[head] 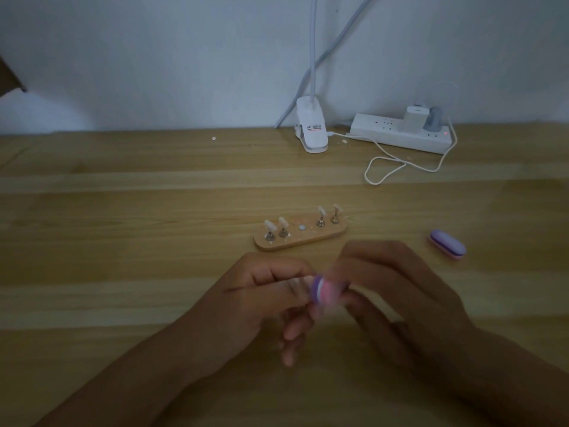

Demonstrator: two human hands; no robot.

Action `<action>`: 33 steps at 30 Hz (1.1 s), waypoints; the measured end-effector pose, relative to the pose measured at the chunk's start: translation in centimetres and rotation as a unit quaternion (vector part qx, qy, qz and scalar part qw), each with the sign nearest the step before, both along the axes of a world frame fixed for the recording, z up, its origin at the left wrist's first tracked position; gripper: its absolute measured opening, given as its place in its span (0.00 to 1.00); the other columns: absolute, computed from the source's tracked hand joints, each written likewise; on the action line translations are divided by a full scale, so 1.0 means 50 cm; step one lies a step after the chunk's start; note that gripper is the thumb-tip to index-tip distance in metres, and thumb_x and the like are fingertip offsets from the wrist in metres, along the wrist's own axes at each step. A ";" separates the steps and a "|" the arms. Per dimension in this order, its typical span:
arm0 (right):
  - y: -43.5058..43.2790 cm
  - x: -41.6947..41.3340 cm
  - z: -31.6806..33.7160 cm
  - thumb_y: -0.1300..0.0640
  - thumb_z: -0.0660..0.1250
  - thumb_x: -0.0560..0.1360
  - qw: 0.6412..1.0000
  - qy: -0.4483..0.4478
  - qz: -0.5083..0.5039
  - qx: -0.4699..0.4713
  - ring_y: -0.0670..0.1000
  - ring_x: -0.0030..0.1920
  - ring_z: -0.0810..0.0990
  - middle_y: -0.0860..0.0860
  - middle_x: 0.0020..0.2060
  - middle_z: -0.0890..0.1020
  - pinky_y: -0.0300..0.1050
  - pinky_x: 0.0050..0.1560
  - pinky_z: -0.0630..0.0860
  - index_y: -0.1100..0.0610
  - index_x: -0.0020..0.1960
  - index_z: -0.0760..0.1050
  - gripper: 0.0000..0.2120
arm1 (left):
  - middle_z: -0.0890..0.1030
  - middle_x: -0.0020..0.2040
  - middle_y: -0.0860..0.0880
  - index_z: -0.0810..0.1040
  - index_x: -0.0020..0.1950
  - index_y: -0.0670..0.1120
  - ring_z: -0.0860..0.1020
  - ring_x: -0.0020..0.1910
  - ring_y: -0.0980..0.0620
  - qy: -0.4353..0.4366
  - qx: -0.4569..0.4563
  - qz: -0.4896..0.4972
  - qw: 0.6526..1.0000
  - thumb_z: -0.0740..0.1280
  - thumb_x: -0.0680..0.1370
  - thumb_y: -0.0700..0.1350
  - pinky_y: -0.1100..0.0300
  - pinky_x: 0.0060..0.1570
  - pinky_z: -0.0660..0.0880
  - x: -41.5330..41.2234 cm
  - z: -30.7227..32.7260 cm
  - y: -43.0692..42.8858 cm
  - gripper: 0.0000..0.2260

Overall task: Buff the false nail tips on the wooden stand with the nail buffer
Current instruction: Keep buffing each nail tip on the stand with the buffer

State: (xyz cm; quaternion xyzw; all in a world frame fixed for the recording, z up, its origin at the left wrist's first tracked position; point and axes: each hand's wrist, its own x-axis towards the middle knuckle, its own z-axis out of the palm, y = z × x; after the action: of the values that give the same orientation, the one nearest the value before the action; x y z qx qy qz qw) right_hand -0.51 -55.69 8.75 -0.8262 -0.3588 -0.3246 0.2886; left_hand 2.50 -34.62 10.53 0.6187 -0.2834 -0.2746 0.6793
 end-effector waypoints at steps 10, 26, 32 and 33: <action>-0.020 0.017 -0.002 0.61 0.62 0.82 0.998 -0.007 -0.059 -0.025 0.40 0.56 0.74 0.53 0.55 0.77 0.32 0.62 0.68 0.61 0.59 0.79 0.10 | 0.66 0.29 0.51 0.74 0.38 0.46 0.68 0.23 0.52 0.062 -0.019 -0.028 0.997 0.59 0.79 0.47 0.64 0.26 0.69 0.007 0.001 0.003 0.12; 0.038 0.062 0.058 0.41 0.64 0.77 0.973 0.222 -0.011 -0.066 0.33 0.40 0.75 0.30 0.39 0.73 0.30 0.39 0.66 0.45 0.57 0.70 0.12 | 0.80 0.35 0.48 0.81 0.46 0.44 0.80 0.32 0.53 -0.206 0.064 0.198 0.956 0.63 0.78 0.44 0.61 0.27 0.73 0.029 -0.019 0.006 0.08; 0.054 0.116 0.091 0.49 0.68 0.78 0.988 0.148 0.018 -0.041 0.40 0.47 0.79 0.42 0.47 0.83 0.29 0.47 0.71 0.55 0.54 0.81 0.11 | 0.82 0.38 0.49 0.82 0.50 0.47 0.80 0.30 0.52 -0.218 0.052 0.266 0.938 0.67 0.77 0.44 0.64 0.25 0.71 0.040 -0.012 0.023 0.05; 0.049 0.126 0.095 0.49 0.68 0.77 0.988 0.149 0.017 -0.041 0.39 0.47 0.80 0.42 0.48 0.83 0.28 0.47 0.71 0.54 0.54 0.81 0.11 | 0.82 0.37 0.50 0.82 0.51 0.50 0.79 0.29 0.53 -0.224 0.073 0.297 0.925 0.70 0.76 0.47 0.65 0.27 0.71 0.043 -0.012 0.025 0.05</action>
State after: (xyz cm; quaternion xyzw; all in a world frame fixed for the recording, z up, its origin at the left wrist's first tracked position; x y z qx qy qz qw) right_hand 5.78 -53.25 13.49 -0.8701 -0.3387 -0.1783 0.3104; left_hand 4.65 -33.35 9.93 0.7680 -0.2111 0.0656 0.6011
